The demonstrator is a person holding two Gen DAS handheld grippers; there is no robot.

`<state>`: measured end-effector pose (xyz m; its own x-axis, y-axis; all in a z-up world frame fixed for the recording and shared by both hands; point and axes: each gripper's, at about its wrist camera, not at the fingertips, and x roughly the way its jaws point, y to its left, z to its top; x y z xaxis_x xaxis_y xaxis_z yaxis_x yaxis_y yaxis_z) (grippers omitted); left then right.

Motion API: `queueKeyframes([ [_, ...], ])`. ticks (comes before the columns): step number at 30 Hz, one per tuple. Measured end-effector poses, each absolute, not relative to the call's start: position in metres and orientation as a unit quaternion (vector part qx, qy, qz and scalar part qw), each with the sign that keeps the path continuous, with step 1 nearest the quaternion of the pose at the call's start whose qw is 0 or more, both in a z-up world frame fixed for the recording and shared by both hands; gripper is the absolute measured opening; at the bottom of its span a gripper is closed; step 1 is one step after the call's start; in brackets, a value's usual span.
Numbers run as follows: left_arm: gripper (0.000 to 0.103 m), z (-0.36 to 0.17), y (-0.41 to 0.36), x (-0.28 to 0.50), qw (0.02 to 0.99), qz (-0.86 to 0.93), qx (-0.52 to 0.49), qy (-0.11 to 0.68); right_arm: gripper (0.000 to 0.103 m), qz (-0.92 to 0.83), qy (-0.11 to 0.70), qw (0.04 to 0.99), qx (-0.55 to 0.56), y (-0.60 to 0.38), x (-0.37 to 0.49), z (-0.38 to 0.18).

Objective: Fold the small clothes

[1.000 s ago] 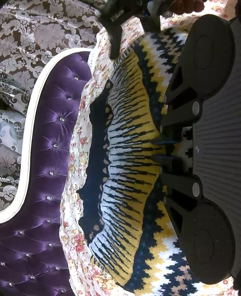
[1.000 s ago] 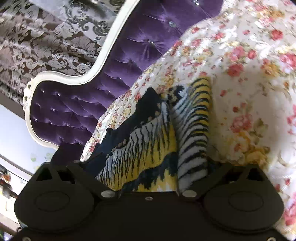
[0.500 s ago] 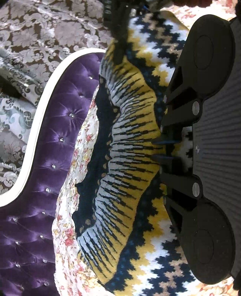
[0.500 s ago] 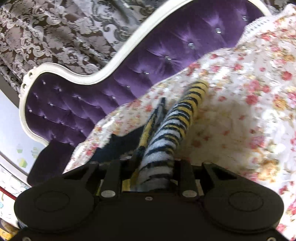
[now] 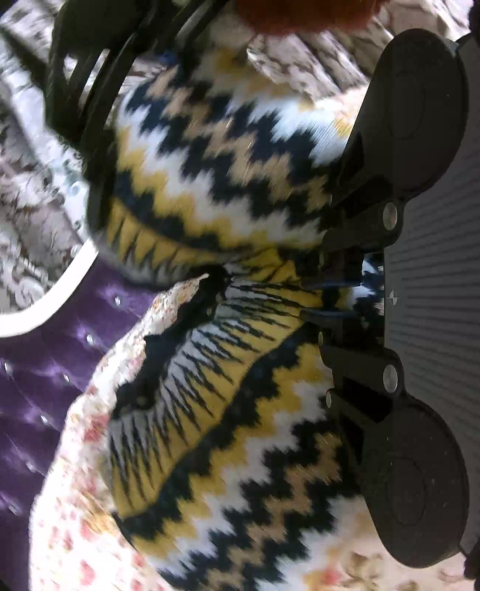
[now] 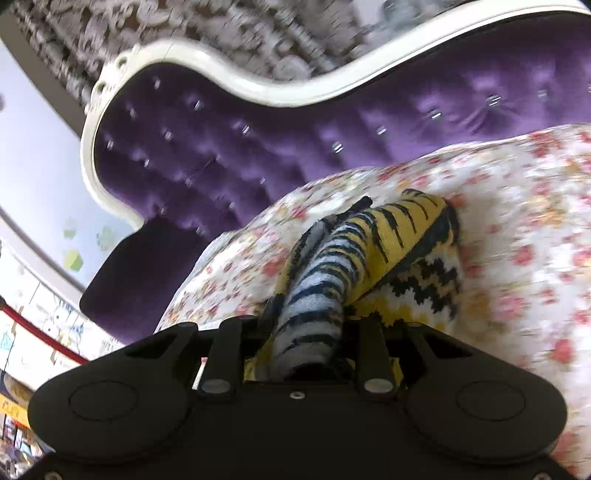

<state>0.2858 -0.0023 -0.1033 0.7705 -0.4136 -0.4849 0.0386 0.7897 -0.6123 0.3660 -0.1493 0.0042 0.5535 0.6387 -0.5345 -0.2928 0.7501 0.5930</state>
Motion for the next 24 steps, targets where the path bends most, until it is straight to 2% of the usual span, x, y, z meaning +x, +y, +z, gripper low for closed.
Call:
queueKeyframes([
  [6,0.010,-0.110,0.028,0.264,0.857,-0.134,-0.369,0.335,0.034,0.286,0.429,0.843,0.154,-0.087,0.371,-0.010],
  [12,0.010,-0.111,0.038,0.244,0.852,-0.142,-0.369,0.342,0.036,0.286,0.457,0.837,0.088,-0.045,0.366,-0.026],
  [15,0.010,-0.108,0.040,0.236,0.855,-0.144,-0.359,0.346,0.043,0.288,0.459,0.839,0.056,-0.030,0.361,-0.029],
  [17,0.012,-0.109,0.042,0.229,0.856,-0.142,-0.351,0.352,0.058,0.303,0.456,0.834,0.058,-0.026,0.359,-0.029],
  [19,0.011,-0.112,0.043,0.219,0.859,-0.142,-0.343,0.351,0.066,0.325,0.455,0.826,0.075,-0.025,0.357,-0.027],
  [21,0.012,-0.112,0.042,0.213,0.863,-0.144,-0.333,0.352,0.067,0.343,0.448,0.821,0.089,-0.028,0.353,-0.022],
  [23,0.020,-0.110,0.041,0.206,0.868,-0.148,-0.318,0.352,0.067,0.363,0.440,0.813,0.112,-0.035,0.350,-0.016],
  [24,0.033,-0.110,0.040,0.202,0.870,-0.157,-0.312,0.347,0.068,0.370,0.435,0.810,0.130,-0.042,0.348,-0.013],
])
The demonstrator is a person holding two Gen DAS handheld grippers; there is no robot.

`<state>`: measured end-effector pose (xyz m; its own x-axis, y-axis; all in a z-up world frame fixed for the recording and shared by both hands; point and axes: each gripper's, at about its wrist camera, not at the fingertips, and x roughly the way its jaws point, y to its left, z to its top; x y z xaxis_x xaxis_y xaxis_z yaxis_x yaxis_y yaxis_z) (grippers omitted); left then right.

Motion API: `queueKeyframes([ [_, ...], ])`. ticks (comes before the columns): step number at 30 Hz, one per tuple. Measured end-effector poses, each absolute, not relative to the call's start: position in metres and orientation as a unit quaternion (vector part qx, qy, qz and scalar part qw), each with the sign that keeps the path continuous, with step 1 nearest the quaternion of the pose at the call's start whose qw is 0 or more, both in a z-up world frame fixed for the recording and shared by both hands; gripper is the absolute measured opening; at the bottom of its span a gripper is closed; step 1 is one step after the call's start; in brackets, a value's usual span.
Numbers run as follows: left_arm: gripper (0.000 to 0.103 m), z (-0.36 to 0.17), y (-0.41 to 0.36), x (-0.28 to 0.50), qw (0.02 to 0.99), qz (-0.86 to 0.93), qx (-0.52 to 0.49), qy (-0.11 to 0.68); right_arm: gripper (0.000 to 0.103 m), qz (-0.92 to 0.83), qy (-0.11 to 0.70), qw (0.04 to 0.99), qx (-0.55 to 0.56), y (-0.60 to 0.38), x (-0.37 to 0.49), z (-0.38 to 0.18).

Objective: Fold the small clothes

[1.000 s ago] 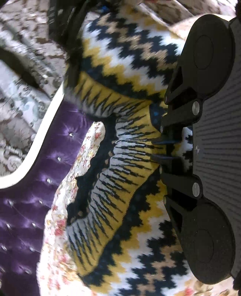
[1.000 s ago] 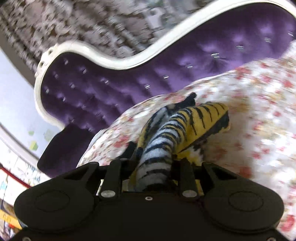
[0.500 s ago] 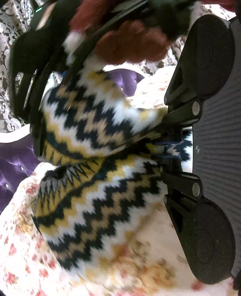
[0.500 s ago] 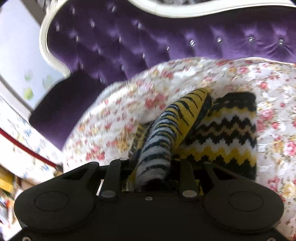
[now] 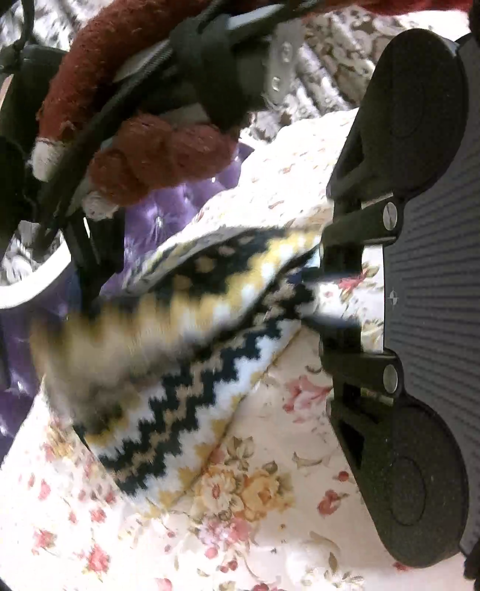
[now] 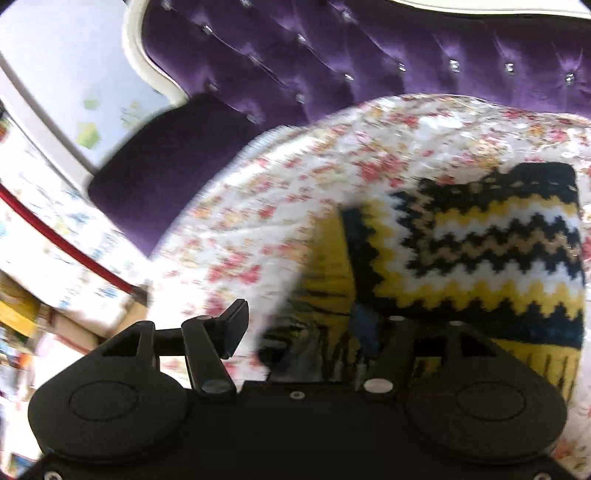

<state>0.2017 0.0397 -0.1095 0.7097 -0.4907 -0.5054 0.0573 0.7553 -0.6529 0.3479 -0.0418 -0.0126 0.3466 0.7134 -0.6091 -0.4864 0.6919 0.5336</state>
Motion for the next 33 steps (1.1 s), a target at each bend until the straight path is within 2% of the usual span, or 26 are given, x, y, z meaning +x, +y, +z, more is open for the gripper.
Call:
queueKeyframes([
  [1,0.048,-0.108,0.034,0.194,0.872,-0.166,-0.306,0.343,0.071,0.374,0.430,0.809,0.145,-0.047,0.347,-0.010],
  [2,0.055,-0.105,0.032,0.191,0.875,-0.173,-0.298,0.340,0.076,0.377,0.423,0.809,0.158,-0.056,0.345,-0.006],
  [3,0.072,-0.103,0.029,0.190,0.878,-0.175,-0.290,0.337,0.078,0.378,0.416,0.810,0.168,-0.065,0.343,-0.003],
  [4,0.081,-0.101,0.026,0.187,0.882,-0.177,-0.279,0.335,0.079,0.375,0.408,0.814,0.175,-0.076,0.341,0.000],
  [11,0.082,-0.083,0.027,0.174,0.893,-0.185,-0.226,0.342,0.085,0.307,0.363,0.858,0.194,-0.154,0.339,0.006],
  [17,0.082,-0.033,0.032,0.162,0.918,-0.212,-0.151,0.299,0.085,0.241,0.355,0.882,0.196,-0.203,0.334,-0.016],
  [22,0.082,-0.008,0.027,0.199,0.939,-0.201,-0.098,0.263,0.085,0.210,0.362,0.887,0.196,-0.219,0.325,-0.037],
  [27,0.082,-0.010,0.021,0.240,0.950,-0.157,-0.049,0.264,0.085,0.201,0.362,0.892,0.181,-0.225,0.314,-0.048],
  [33,0.081,-0.044,0.040,0.271,0.948,-0.076,0.010,0.310,0.086,0.196,0.355,0.903,0.139,-0.216,0.303,-0.059],
])
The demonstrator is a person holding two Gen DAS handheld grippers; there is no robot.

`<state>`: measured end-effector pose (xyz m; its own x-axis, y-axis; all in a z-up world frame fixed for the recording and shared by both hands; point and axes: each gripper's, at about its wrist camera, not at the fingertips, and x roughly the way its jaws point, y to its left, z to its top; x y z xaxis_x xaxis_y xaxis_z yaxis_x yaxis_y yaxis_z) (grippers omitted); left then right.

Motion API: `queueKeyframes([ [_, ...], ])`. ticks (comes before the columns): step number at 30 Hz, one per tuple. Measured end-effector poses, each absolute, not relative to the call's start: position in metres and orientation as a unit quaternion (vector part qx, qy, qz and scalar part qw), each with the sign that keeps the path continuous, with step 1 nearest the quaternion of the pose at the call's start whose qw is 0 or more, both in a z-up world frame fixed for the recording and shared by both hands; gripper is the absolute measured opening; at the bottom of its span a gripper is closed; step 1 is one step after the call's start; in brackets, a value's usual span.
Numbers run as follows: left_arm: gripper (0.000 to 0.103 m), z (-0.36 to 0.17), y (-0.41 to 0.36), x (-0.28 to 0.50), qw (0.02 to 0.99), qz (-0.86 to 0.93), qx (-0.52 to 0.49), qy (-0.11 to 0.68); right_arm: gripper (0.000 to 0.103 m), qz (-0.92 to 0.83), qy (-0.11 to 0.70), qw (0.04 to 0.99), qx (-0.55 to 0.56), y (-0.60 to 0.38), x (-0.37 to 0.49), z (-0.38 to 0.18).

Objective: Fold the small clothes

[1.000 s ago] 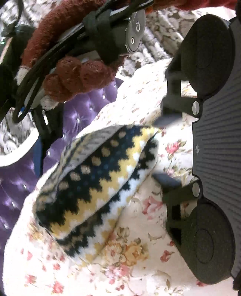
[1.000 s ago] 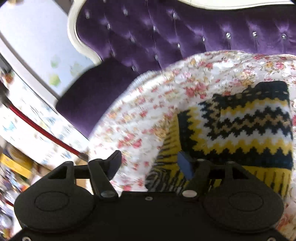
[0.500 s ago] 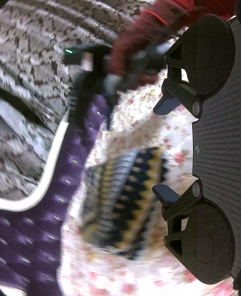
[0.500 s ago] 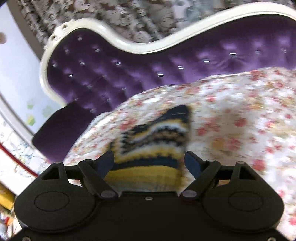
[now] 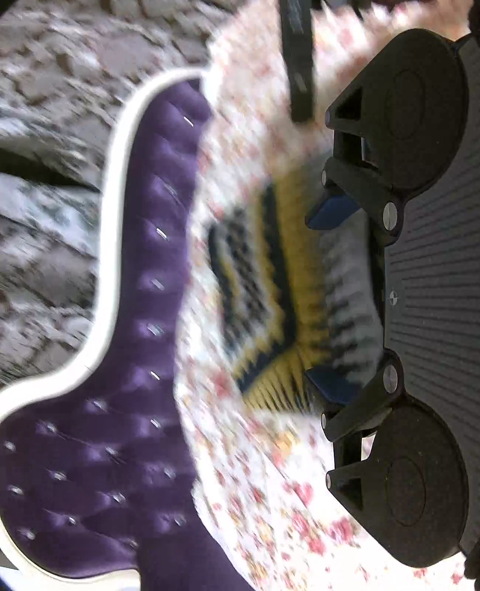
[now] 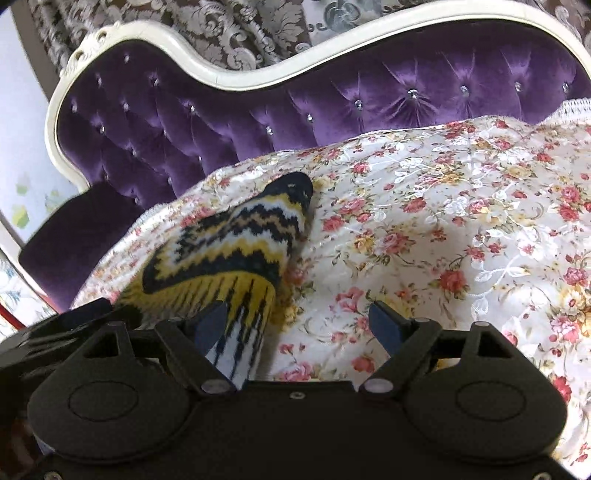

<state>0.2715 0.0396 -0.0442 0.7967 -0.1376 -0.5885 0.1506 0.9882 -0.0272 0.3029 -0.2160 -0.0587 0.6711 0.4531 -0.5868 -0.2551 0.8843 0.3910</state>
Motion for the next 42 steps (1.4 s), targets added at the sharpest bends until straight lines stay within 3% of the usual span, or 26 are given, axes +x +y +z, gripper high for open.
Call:
queueKeyframes([
  [3,0.084,-0.060,0.046,0.273,0.944,-0.045,0.058,0.320,0.086,0.199,0.350,0.909,0.109,-0.201,0.299,-0.063],
  [13,0.088,-0.066,0.075,0.275,0.934,-0.053,-0.039,0.352,0.089,0.243,0.348,0.905,-0.013,-0.134,0.278,-0.087],
  [19,0.088,-0.066,0.095,0.282,0.921,-0.079,-0.101,0.368,0.089,0.274,0.347,0.897,-0.022,-0.136,0.276,-0.078],
  [25,0.088,-0.058,0.125,0.285,0.910,-0.090,-0.189,0.358,0.100,0.291,0.335,0.888,0.118,-0.180,0.302,-0.056],
  [30,0.088,-0.061,0.138,0.291,0.895,-0.090,-0.218,0.378,0.101,0.271,0.343,0.871,0.225,-0.213,0.339,-0.064],
  [39,0.089,-0.079,0.114,0.292,0.874,-0.136,-0.207,0.419,0.100,0.301,0.371,0.837,0.266,-0.202,0.371,-0.101],
  [42,0.088,-0.080,0.109,0.297,0.865,-0.152,-0.216,0.426,0.095,0.320,0.366,0.828,0.278,-0.195,0.376,-0.106],
])
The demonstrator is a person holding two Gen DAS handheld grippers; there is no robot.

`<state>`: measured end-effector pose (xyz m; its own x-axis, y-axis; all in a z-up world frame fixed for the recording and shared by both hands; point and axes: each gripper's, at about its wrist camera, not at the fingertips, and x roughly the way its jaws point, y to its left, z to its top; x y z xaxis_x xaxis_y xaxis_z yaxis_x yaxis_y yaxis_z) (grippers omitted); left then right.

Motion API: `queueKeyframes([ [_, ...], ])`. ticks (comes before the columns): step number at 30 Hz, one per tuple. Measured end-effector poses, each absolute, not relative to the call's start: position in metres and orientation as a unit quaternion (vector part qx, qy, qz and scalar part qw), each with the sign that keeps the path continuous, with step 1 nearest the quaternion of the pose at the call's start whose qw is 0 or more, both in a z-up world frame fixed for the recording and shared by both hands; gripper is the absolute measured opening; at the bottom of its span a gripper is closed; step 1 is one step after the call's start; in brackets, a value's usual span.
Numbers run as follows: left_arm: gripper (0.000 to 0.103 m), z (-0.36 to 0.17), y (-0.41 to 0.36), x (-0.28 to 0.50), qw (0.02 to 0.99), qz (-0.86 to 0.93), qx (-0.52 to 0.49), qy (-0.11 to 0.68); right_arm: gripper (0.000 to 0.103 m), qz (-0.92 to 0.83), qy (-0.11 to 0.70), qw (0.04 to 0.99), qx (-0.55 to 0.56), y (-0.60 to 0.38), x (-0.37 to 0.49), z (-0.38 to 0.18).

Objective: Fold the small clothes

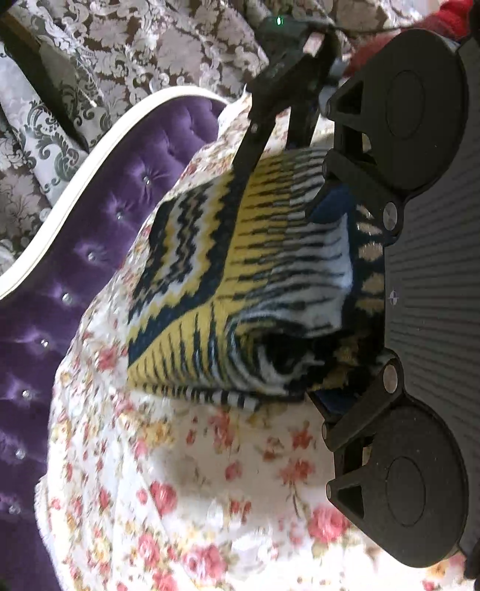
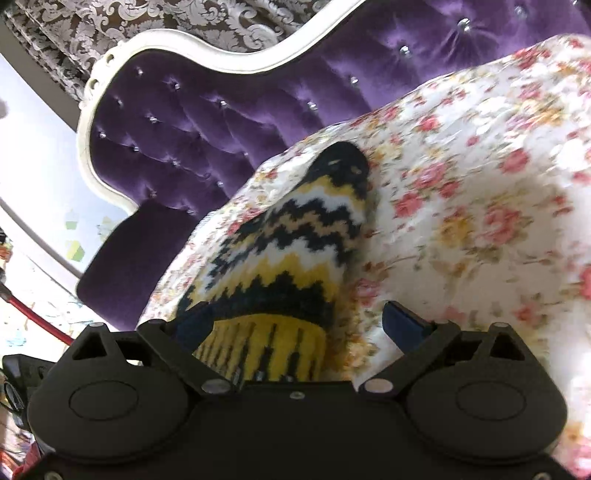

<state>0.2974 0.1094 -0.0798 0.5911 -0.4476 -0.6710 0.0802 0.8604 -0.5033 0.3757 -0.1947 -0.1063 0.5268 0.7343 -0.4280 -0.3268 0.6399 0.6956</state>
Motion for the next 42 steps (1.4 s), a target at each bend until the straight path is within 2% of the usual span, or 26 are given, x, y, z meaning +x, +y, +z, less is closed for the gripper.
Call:
queueKeyframes([
  [1,0.084,-0.080,0.108,0.300,0.862,-0.159,-0.220,0.427,0.081,0.328,0.369,0.823,0.282,-0.192,0.378,-0.108],
  [2,0.081,-0.081,0.107,0.302,0.859,-0.166,-0.225,0.429,0.061,0.335,0.377,0.815,0.286,-0.188,0.380,-0.110],
  [4,0.066,-0.082,0.108,0.304,0.853,-0.174,-0.237,0.431,0.056,0.328,0.385,0.816,0.281,-0.182,0.379,-0.112],
  [8,0.063,-0.080,0.110,0.302,0.843,-0.186,-0.263,0.431,0.051,0.318,0.396,0.817,0.272,-0.183,0.371,-0.100],
  [19,0.062,-0.063,0.082,0.219,0.809,-0.254,-0.264,0.459,0.051,0.291,0.438,0.816,0.243,-0.212,0.279,-0.072],
  [33,0.066,-0.078,0.061,0.103,0.755,-0.310,-0.314,0.485,0.055,0.312,0.463,0.786,0.264,-0.246,0.140,-0.065],
  [37,0.066,-0.080,0.068,0.086,0.792,-0.269,-0.281,0.471,0.060,0.297,0.452,0.805,0.244,-0.247,0.117,-0.069],
  [39,0.067,-0.082,0.069,0.082,0.817,-0.235,-0.250,0.463,0.066,0.274,0.443,0.825,0.220,-0.247,0.109,-0.072],
  [41,0.067,-0.086,0.070,0.079,0.835,-0.217,-0.230,0.450,0.076,0.255,0.437,0.840,0.198,-0.246,0.103,-0.078],
  [42,0.068,-0.085,0.067,0.078,0.840,-0.214,-0.224,0.446,0.076,0.251,0.427,0.848,0.189,-0.246,0.099,-0.080],
])
